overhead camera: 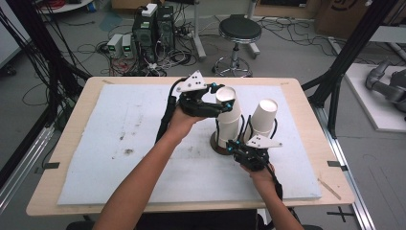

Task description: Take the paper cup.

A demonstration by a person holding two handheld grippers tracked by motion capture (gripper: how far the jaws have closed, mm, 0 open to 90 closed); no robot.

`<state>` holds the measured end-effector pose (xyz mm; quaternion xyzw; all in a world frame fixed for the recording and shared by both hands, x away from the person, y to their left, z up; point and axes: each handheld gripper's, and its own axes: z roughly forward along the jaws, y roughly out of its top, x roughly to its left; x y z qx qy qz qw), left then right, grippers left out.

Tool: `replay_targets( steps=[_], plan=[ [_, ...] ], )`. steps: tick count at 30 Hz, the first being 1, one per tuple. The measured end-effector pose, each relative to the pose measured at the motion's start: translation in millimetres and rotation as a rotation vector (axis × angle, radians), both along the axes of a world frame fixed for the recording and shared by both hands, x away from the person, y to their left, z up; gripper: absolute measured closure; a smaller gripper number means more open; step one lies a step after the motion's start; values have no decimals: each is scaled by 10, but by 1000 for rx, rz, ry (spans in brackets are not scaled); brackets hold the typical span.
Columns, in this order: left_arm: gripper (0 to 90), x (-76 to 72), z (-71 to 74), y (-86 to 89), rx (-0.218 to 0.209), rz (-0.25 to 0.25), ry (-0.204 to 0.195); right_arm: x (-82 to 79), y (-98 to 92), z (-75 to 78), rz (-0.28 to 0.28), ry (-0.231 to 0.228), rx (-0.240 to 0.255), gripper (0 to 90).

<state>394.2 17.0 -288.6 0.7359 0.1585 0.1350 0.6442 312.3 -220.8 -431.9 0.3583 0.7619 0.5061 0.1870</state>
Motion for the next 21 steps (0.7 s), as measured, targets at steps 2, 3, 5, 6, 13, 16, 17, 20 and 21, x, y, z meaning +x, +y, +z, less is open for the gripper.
replay_targets(
  steps=[2,3,5,6,13,16,17,20,21],
  plan=[
    [356,-39,48,48,1,1,-8,-22,-26,39,19,-14,5,747],
    [356,-67,66,78,-1,-1,-7,-37,-41,57,26,-21,9,723],
    [356,-127,84,143,16,-9,-13,-60,-75,86,43,-26,24,667],
    [356,-160,85,175,29,-9,-18,-64,-99,96,52,-33,27,639],
    [355,-334,18,429,41,-17,-13,-89,-184,149,117,-48,45,544],
    [355,-400,-27,525,51,-16,-8,-100,-193,165,144,-60,53,505],
    [355,-423,-47,551,51,-12,-7,-107,-193,169,151,-65,53,489],
    [355,-483,-112,625,47,-14,5,-116,-187,178,190,-95,40,445],
    [355,-503,-133,645,49,-11,6,-128,-182,183,204,-105,34,433]
  ],
)
